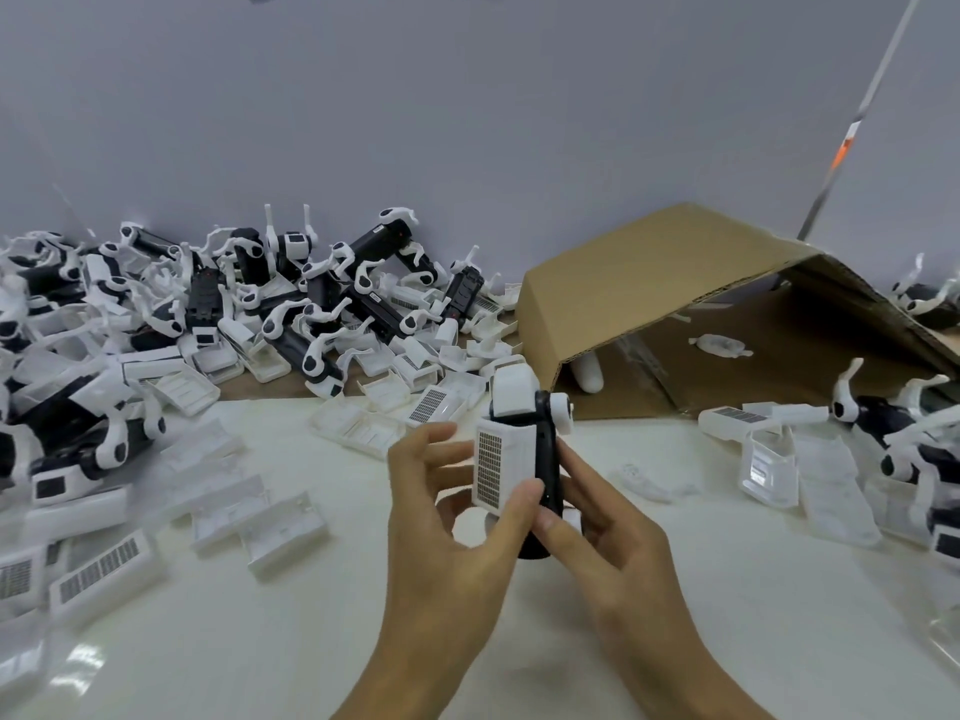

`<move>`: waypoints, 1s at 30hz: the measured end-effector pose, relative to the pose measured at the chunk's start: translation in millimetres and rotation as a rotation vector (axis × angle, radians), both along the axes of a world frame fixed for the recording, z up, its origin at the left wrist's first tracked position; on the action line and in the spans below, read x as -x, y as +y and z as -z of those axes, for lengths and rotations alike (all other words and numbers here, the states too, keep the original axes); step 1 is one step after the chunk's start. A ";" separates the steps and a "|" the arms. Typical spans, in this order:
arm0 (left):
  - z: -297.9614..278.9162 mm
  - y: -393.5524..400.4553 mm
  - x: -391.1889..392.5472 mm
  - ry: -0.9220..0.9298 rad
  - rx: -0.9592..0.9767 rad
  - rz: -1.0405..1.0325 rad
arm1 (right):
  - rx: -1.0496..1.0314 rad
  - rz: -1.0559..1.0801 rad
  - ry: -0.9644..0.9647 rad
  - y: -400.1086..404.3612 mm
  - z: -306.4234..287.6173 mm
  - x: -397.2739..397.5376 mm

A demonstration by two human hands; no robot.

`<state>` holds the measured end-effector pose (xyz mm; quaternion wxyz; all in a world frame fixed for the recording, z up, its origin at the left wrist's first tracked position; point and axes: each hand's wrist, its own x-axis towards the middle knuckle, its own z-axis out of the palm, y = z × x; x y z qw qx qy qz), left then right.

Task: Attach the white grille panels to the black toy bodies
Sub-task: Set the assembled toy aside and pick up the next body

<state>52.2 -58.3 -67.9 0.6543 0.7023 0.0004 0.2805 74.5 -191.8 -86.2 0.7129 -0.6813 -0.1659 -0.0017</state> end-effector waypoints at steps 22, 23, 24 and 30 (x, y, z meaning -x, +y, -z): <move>-8.5 -0.6 4.6 0.240 0.016 0.420 | -0.194 0.151 0.082 -5.0 -21.7 -0.6; -9.0 -2.0 4.4 0.242 0.014 0.417 | -0.191 0.144 0.086 -4.3 -21.2 0.2; -9.4 -2.5 4.2 0.247 0.026 0.412 | -0.187 0.130 0.087 -3.5 -22.5 1.4; -12.5 2.9 5.6 0.238 0.129 0.391 | -0.156 0.119 0.044 -5.9 -29.7 2.5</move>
